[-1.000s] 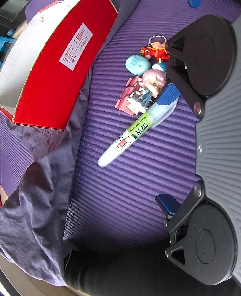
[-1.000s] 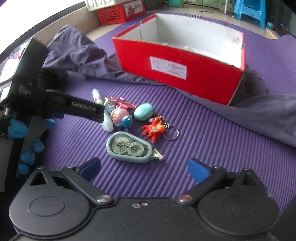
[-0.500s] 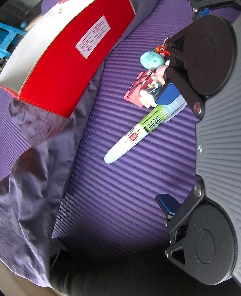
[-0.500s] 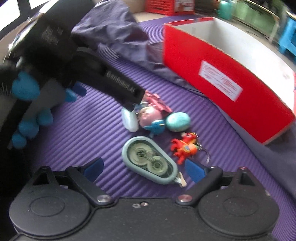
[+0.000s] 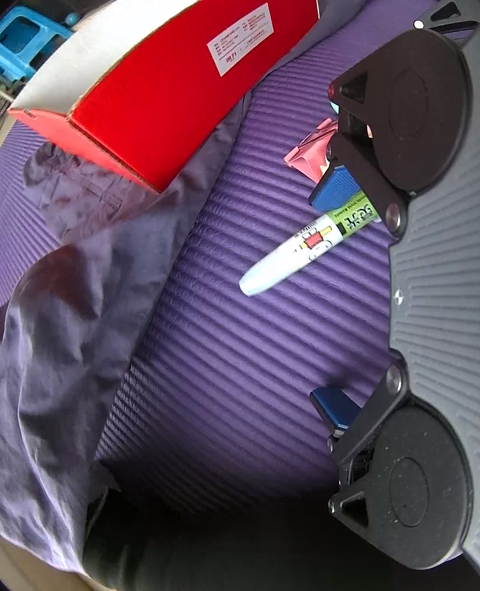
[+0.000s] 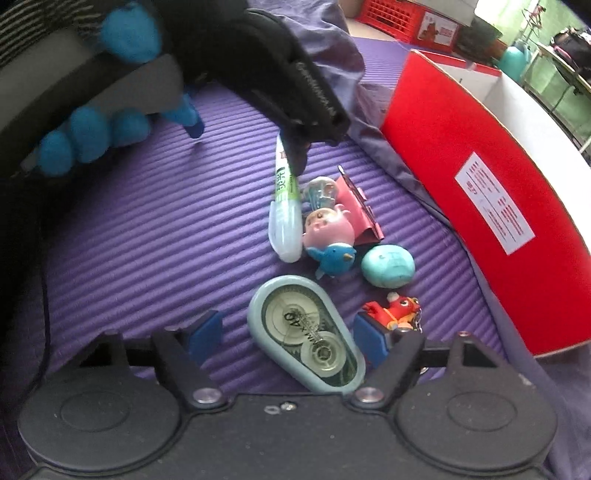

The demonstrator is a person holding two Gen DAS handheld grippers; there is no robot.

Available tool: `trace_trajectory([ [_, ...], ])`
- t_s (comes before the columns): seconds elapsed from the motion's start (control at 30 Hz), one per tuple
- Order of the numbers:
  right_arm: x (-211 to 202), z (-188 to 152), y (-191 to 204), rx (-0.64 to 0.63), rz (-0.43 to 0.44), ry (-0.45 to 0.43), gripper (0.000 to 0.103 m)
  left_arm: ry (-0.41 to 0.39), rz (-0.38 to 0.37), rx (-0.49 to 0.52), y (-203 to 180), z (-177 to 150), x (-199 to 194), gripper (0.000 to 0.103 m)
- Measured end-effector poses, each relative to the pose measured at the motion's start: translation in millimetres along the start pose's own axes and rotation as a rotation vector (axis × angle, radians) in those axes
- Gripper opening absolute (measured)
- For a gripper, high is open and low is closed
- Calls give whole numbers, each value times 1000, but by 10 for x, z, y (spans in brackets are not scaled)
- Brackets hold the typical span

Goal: Organize rigid objects
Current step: 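Grasp the white marker with the left tool while the right tool grasps the tape roller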

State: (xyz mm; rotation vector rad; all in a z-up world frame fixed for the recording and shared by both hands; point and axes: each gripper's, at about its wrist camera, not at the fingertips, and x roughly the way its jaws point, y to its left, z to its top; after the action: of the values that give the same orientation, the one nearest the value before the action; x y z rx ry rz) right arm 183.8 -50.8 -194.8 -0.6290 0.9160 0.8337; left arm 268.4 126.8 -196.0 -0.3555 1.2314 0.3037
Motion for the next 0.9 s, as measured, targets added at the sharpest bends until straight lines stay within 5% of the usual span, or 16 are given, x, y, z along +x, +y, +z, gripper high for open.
trace_trajectory([
  [0.27, -30, -26, -16, 3, 28, 2, 76, -53, 58, 86, -197, -66, 37, 102],
  [0.37, -34, -59, -3, 3, 25, -8, 72, -85, 62, 103, -240, -114, -13, 87],
  [0.43, -57, -65, 15, 15, 34, -13, 49, -97, 76, 120, -272, -138, -44, 78],
  [0.53, -78, -79, 42, 39, 40, -14, 46, -108, 71, 137, -300, -170, -82, 67],
  [0.7, -108, -112, 61, 97, 20, -21, 46, -133, 45, 120, -258, -197, -129, 33],
  [0.9, -176, -123, 51, 178, 10, -10, 45, -118, 2, 114, -212, -201, -147, 19],
])
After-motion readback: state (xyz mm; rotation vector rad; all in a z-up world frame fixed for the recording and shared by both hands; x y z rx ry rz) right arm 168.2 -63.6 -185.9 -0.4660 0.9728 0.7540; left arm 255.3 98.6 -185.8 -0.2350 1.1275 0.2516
